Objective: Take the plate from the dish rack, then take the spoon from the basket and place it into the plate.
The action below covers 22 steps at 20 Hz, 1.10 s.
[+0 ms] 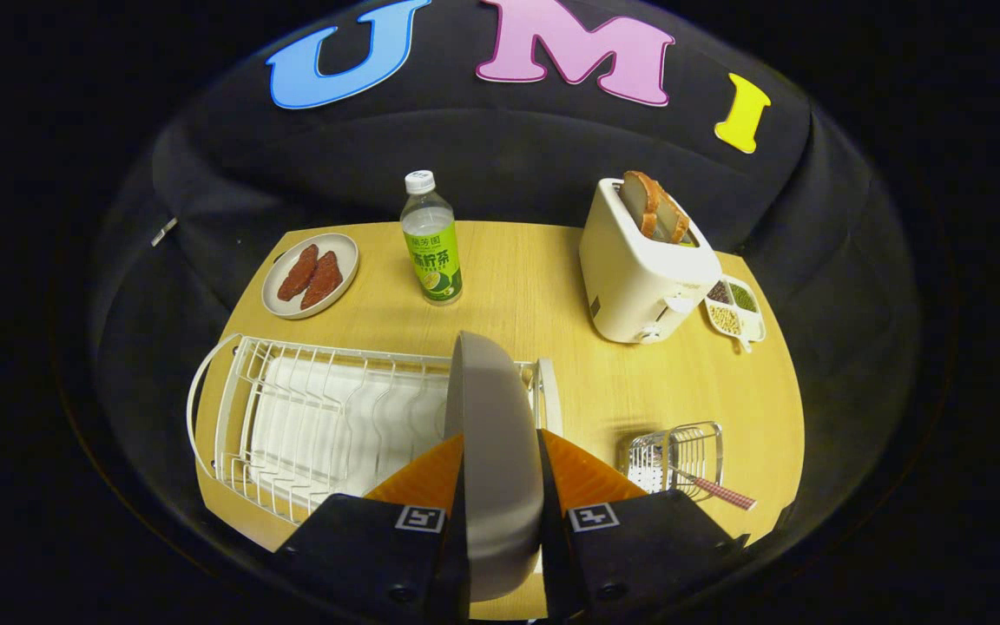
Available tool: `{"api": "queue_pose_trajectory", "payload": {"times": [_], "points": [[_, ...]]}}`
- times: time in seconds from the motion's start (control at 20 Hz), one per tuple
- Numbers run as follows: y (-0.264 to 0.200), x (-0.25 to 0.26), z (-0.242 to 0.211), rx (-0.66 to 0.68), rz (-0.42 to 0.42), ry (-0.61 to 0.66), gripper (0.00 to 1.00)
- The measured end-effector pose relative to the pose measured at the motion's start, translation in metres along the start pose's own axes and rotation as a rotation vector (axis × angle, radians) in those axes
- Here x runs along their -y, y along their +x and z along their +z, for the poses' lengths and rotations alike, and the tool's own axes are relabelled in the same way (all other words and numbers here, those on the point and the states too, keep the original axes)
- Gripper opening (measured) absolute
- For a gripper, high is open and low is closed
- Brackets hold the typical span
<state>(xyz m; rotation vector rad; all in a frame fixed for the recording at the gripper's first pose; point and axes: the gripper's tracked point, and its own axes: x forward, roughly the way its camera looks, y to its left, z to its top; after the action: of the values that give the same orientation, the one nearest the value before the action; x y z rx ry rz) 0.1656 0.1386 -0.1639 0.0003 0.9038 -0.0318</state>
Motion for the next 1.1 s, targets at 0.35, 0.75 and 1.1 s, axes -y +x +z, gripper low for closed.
{"api": "queue_pose_trajectory", "payload": {"times": [0.35, 0.75, 1.1], "points": [[-0.001, 0.022, 0.005, -0.010, 0.011, -0.018, 0.33], [-0.038, 0.054, -0.014, -0.007, 0.185, 0.108, 0.32], [-0.120, 0.102, -0.047, 0.077, 0.309, 0.087, 0.31]]}}
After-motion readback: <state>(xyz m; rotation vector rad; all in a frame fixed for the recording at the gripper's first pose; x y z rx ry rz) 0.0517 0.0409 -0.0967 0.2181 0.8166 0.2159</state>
